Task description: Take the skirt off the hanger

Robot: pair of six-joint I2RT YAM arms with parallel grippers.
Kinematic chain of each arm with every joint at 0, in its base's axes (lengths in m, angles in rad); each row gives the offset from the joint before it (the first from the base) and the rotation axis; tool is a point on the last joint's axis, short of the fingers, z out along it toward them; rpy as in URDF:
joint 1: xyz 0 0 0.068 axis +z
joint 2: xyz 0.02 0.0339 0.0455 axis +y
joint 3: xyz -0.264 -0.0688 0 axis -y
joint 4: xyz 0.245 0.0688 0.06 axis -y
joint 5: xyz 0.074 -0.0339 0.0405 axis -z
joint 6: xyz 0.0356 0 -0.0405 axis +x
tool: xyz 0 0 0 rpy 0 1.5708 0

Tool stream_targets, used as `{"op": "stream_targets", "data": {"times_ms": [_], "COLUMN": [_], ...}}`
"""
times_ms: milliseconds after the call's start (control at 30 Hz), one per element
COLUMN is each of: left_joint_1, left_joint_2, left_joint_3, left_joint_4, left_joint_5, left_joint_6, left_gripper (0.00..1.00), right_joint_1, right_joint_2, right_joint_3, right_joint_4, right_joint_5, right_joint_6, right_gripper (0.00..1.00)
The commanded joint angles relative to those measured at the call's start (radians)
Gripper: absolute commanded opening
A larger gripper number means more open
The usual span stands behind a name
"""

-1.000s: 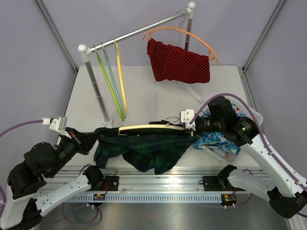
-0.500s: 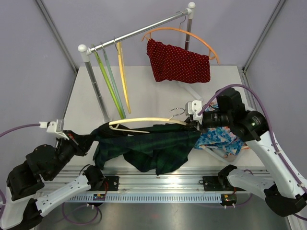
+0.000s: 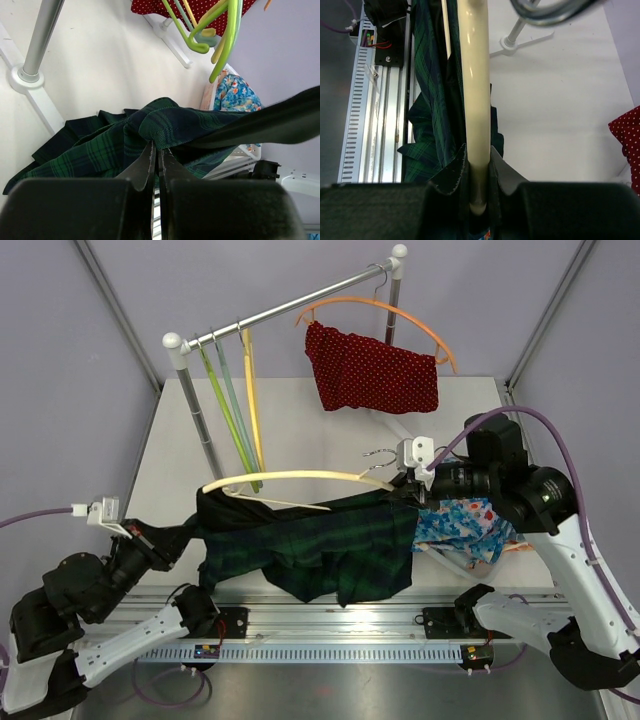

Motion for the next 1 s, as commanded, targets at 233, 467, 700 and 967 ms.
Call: {"op": "stream_targets", "data": {"times_ms": [233, 467, 700, 967], "left_joint_1": [-0.042, -0.077, -0.077, -0.077], "left_joint_2": [0.005, -0.049, 0.001, 0.289], "left_joint_3": [0.052, 0.055, -0.075, -0.060], "left_joint_4": [-0.244, -0.263, 0.289, 0.532], "left_joint_5": [-0.427, -0.435, -0.116, 0.130], "left_joint_6": [-0.061, -0.081, 0.238, 0.404], "left_gripper": [0.00, 0.00, 0.00, 0.00], "right_joint_1": [-0.151, -0.205, -0.203, -0.186], "right_joint_2": [-0.036, -0.003, 0.062, 0.214], "right_joint_3": [0.064, 0.127, 0.067, 0.218], "right_joint_4": [-0.027, -0.047, 0.048, 0.161], "right_joint_5": [0.200, 0.116, -0.071, -0.150], "right_joint_6": [0.055, 0.074, 0.169, 0.365], "right_gripper": [0.00, 0.00, 0.00, 0.00]}}
